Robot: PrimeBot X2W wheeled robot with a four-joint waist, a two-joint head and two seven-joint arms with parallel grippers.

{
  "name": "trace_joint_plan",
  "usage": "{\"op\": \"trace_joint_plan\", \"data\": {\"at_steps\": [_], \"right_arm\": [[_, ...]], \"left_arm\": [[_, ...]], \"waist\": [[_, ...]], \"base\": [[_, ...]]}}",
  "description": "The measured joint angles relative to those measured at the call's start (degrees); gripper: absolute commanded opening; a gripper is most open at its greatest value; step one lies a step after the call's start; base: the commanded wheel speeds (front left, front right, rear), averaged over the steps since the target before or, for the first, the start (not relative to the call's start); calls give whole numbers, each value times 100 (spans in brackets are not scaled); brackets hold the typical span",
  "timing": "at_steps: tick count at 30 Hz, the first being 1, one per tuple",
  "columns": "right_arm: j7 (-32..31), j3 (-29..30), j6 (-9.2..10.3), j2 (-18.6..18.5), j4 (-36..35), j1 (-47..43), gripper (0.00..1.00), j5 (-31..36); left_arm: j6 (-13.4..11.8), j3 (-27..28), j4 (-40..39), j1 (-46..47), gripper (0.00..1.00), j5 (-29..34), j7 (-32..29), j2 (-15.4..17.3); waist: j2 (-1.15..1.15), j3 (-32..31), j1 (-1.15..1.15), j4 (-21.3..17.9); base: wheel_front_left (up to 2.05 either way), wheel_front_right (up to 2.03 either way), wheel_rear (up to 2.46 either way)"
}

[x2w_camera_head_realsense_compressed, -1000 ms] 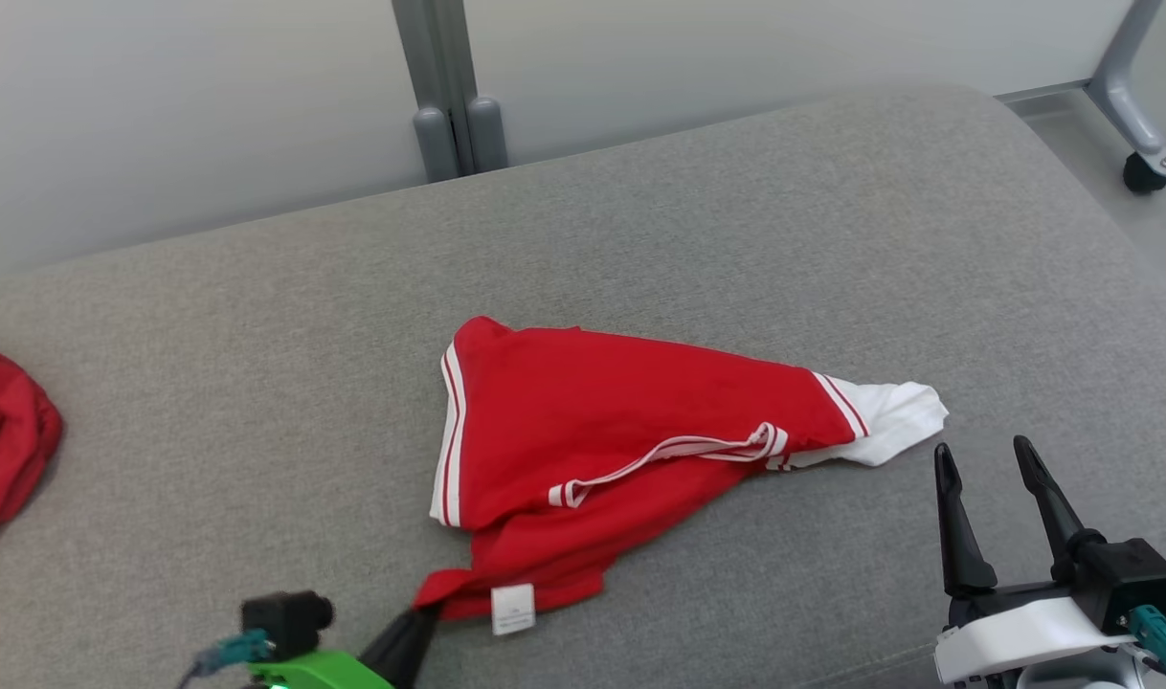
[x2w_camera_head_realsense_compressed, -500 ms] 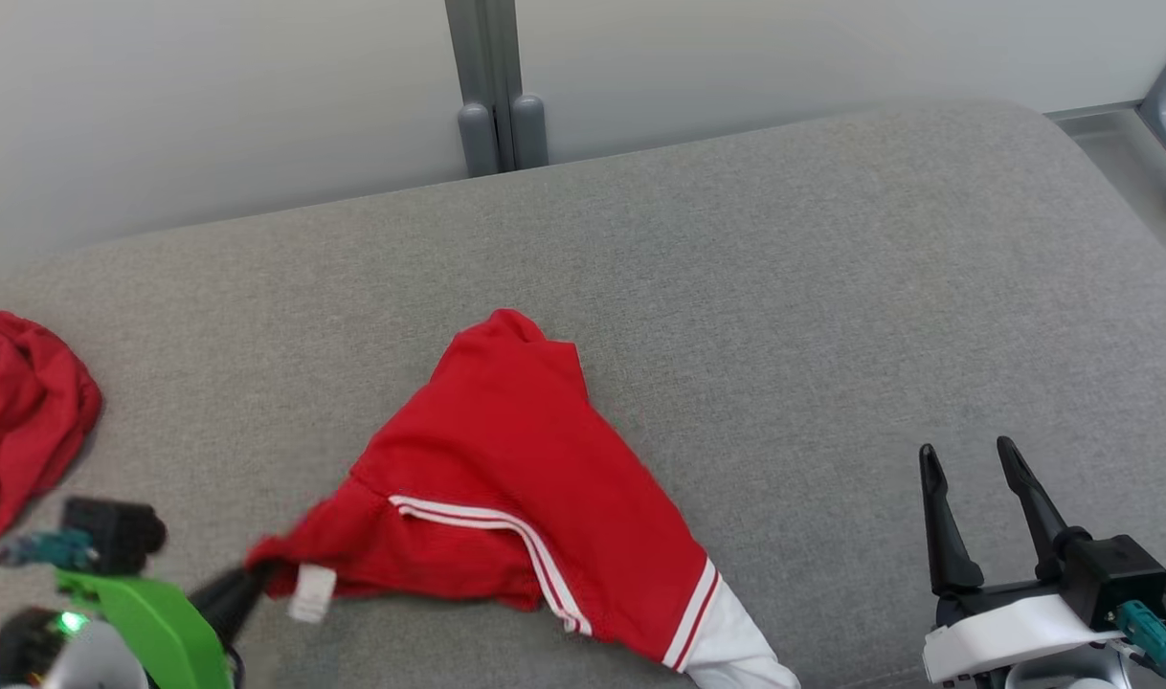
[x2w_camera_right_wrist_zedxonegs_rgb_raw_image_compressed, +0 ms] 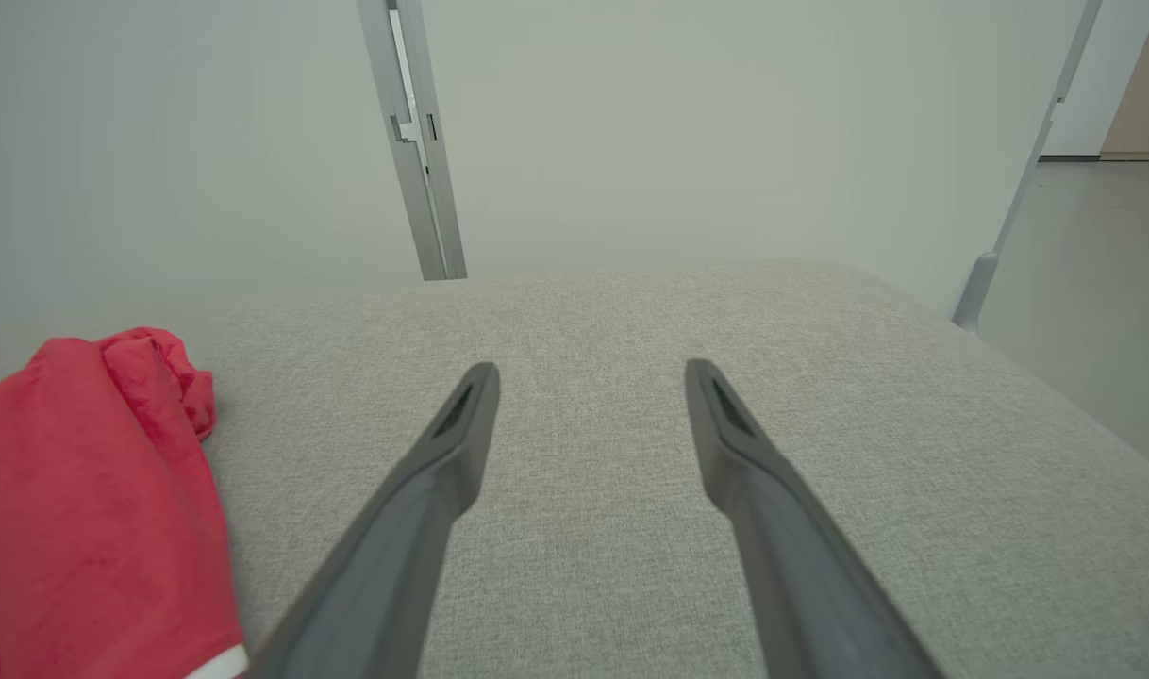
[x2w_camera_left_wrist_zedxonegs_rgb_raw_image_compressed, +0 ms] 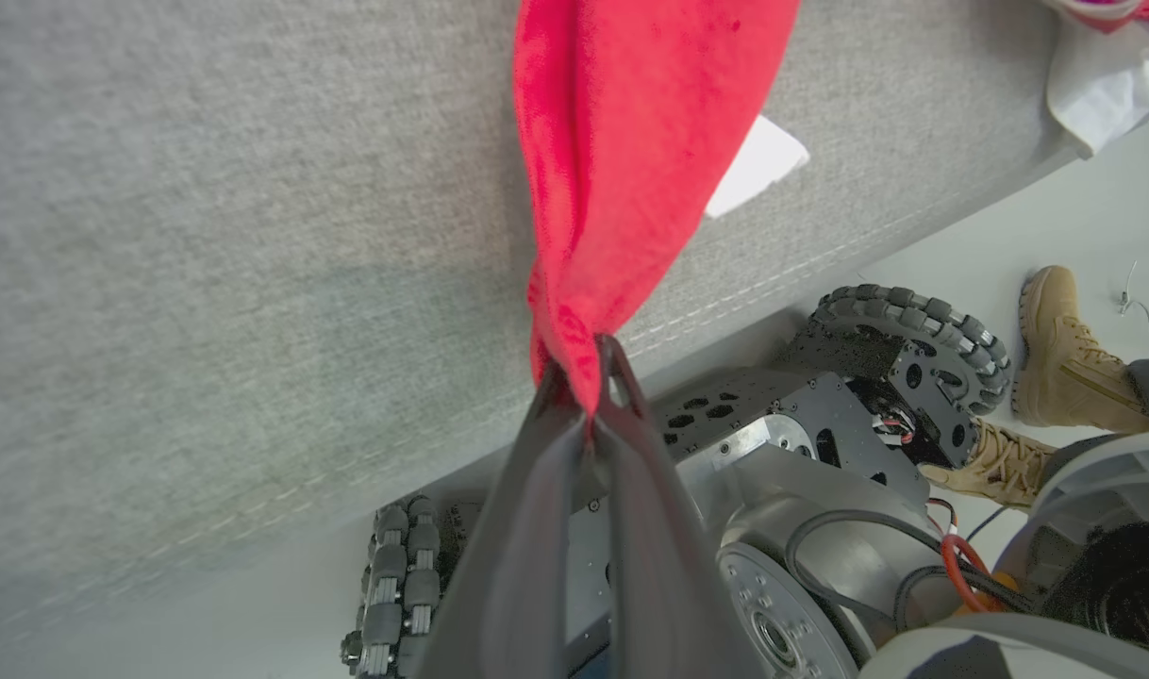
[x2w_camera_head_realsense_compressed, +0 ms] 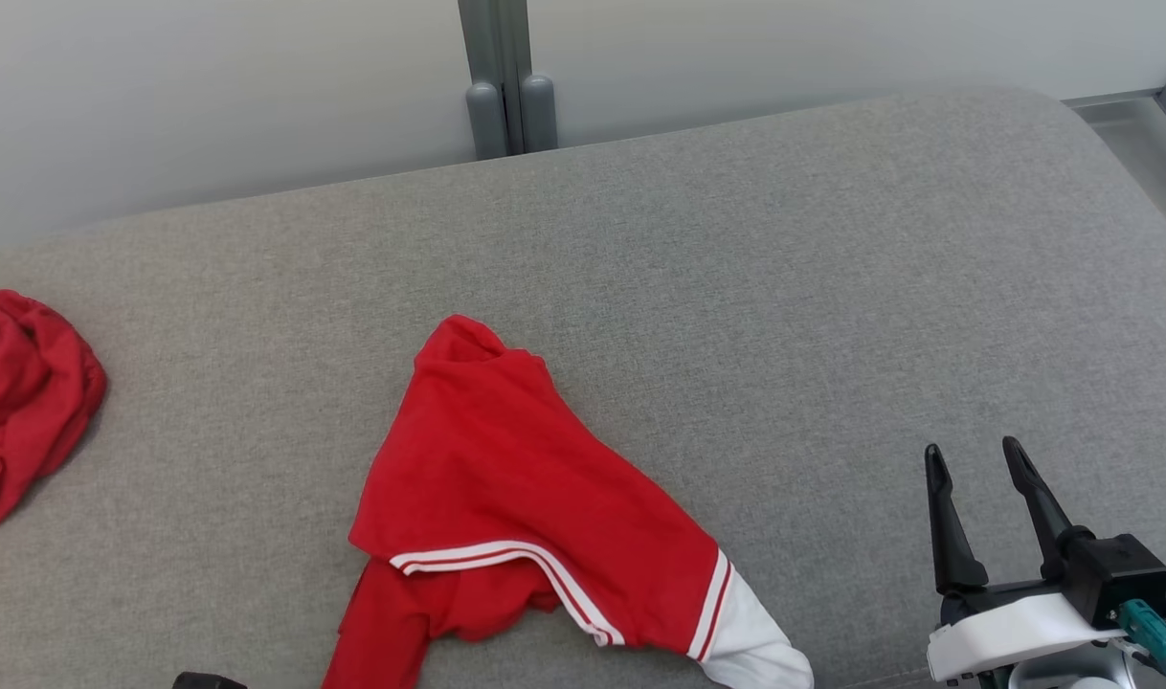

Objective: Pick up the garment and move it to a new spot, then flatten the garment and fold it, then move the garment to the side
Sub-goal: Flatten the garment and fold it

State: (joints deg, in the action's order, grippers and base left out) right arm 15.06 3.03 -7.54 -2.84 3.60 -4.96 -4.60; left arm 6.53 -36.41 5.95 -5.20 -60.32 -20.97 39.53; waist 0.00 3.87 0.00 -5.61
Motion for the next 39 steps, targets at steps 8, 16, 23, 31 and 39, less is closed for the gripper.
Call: {"op": "trace_joint_plan", "data": {"at_steps": [8, 16, 23, 31, 39], "right_arm": [[0, -8, 0, 1, 18, 35, 100, 70], [0, -23, 0, 1, 22, -77, 100, 70], [0, -36, 0, 0, 16, -93, 100, 79], [0, -243, 0, -1, -13, 127, 100, 60], [0, -522, 0, 1, 18, 403, 100, 32]], "left_arm": [[-51, 143, 381, 87, 91, 122, 449, -83], [-396, 371, -158, -469, 100, 102, 695, 286], [-917, 902, -1125, -491, 100, 133, 1214, 397], [-1165, 480, -487, 1362, 100, 515, 1200, -1071], [-992, 309, 1731, 2907, 100, 744, 981, -1772]], "waist": [[0, -80, 0, 40], [0, -230, 0, -47], [0, -281, 0, -152], [0, 1, 0, -222], [0, 348, 0, -516]], "base": [[0, 0, 0], [0, 0, 0], [0, 0, 0], [0, 0, 0], [0, 0, 0]]}}
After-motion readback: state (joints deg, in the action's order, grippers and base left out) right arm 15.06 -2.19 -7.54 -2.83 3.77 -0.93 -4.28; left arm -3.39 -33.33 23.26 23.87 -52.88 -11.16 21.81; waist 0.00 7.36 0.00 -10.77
